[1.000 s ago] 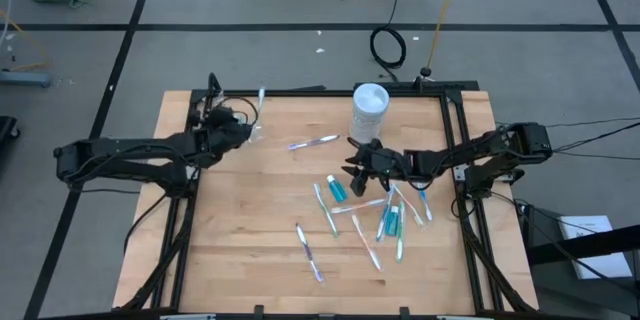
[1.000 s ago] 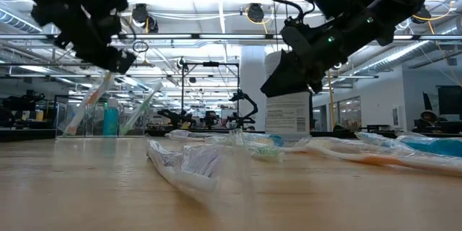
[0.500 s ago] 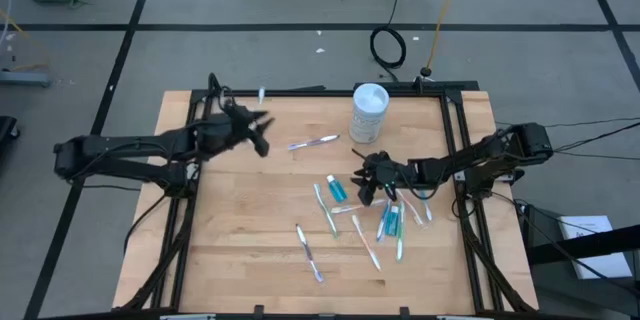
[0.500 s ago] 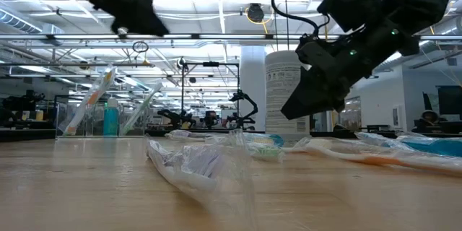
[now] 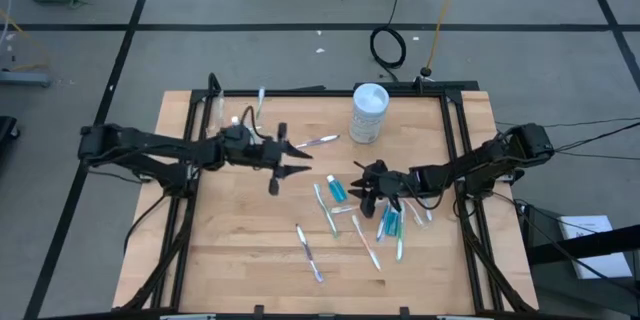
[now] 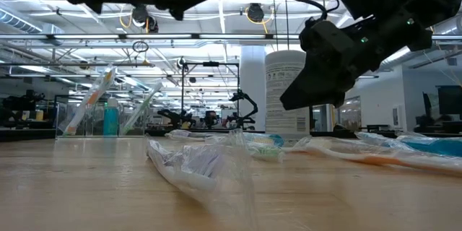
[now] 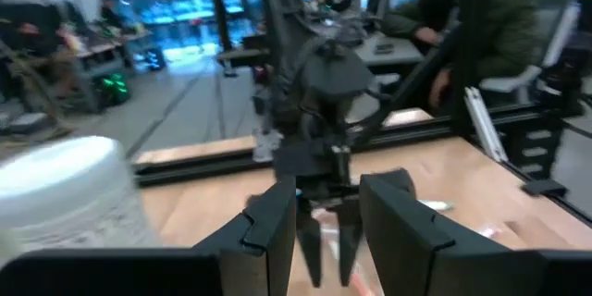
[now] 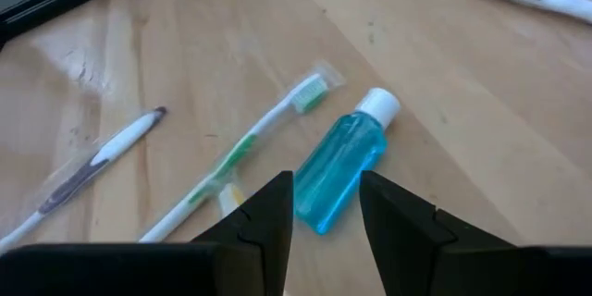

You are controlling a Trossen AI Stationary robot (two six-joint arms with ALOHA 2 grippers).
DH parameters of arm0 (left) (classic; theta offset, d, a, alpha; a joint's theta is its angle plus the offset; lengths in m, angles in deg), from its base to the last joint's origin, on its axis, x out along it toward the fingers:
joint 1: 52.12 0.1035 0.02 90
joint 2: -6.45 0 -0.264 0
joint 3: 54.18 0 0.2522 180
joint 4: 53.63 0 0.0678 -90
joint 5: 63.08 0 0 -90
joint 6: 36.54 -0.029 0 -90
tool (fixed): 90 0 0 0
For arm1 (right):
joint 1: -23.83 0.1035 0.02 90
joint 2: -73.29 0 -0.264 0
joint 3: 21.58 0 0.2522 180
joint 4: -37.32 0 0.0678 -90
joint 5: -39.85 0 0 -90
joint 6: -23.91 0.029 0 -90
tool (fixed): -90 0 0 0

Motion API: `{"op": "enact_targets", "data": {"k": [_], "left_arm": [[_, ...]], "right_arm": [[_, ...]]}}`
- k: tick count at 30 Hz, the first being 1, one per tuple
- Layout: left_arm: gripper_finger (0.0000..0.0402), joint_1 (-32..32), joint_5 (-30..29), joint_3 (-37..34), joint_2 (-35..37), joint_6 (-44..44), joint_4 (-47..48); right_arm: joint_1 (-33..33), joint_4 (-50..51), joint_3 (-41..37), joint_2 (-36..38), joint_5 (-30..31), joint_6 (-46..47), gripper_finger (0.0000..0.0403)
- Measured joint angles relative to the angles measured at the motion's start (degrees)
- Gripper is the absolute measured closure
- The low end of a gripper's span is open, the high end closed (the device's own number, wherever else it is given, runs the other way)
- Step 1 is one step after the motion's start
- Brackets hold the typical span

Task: Pick & Place toothbrushing station
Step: Put the mouthwash into the transparent organizer

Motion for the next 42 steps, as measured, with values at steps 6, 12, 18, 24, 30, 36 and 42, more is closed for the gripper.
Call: {"op": "enact_targets", "data": {"k": [6,12,18,24,30,36,42], "left_arm": [[0.0265,-1.93,1.03,7.41,-8.20,-0.64,4.40],[0.0229,-3.51,-1.18,13.74,-16.31,-5.21,10.63],[0.0205,-3.01,-2.24,16.94,-21.89,-7.34,14.65],[0.0204,-1.61,-1.98,17.23,-25.77,-11.32,18.39],[0.0203,-1.32,-1.89,17.25,-31.21,-14.18,17.68],[0.0203,-0.37,-3.49,17.25,-35.98,-19.16,17.25],[0.0203,2.19,-5.03,17.25,-37.13,-18.96,17.50]], "right_arm": [[0.96,0.04,0.00,0.00,-0.02,-0.09,0.0282],[0.90,0.27,0.00,0.00,0.07,-0.40,0.0282],[0.90,0.60,0.00,0.00,0.06,-3.01,0.0282],[0.88,2.01,0.02,0.00,0.07,-3.06,0.0282],[0.86,3.49,0.02,0.00,1.58,-3.18,0.0282],[0.44,5.25,0.02,0.00,3.11,-3.50,0.0282],[0.36,5.21,0.02,0.00,3.10,-6.22,0.0282]]}}
